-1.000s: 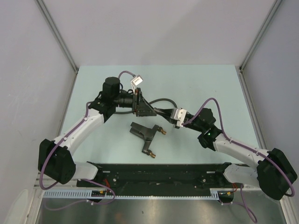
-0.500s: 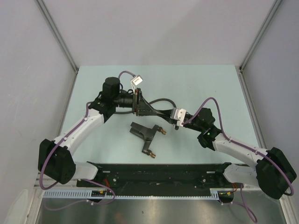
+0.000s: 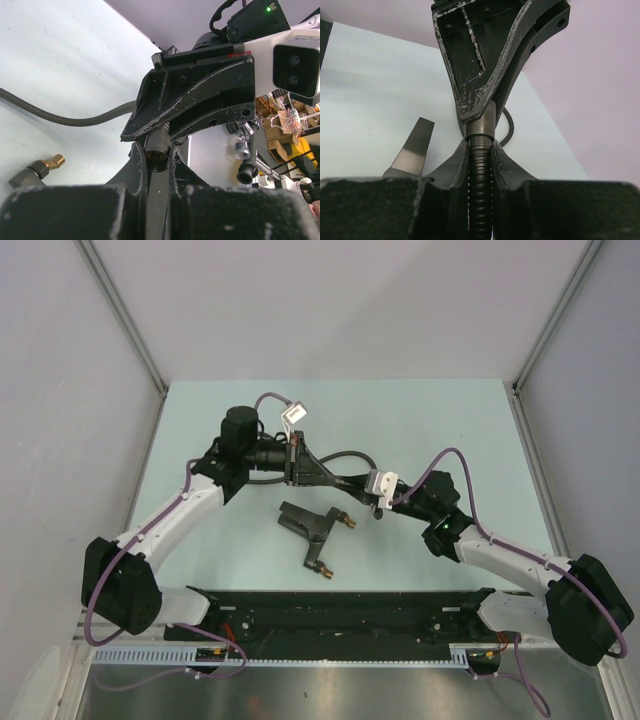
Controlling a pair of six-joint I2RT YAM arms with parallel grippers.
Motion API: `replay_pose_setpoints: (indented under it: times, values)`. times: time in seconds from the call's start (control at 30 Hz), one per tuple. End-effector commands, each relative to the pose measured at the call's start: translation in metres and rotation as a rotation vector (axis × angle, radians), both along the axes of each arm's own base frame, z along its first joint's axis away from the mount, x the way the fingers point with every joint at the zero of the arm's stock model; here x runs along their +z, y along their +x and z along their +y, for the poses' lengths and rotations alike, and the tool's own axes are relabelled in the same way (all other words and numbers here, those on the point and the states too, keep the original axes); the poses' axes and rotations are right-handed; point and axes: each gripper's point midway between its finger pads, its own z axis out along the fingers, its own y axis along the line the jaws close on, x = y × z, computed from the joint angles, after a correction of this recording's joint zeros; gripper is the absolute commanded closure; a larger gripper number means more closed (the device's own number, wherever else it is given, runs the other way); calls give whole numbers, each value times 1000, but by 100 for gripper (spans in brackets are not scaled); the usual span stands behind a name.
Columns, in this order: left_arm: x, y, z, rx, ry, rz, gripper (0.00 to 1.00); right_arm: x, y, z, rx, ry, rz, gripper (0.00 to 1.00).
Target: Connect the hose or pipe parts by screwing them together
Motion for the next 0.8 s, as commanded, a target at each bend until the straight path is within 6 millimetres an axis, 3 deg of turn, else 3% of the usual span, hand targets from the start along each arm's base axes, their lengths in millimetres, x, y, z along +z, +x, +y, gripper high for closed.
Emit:
replay_pose_setpoints:
  times: [0.0,0.23,0.27,0.5,0.77]
  values:
    - [8,-3,2,-2,-24,-38,100,4,5,-10,-50,25,-6,100]
    - [5,4,6,51,-12,-14,100,2,4,-20,-67,47,7,98]
    - [8,6,4,52,-26,-33,100,5,5,-20,-68,59,8,87]
    - [1,-1,-2,31,-53,11,100,17,-3,-14,-34,106,-5,52]
    - [4,-4,-5,22,-66,13,100,19,-9,-10,7,121,-10,49]
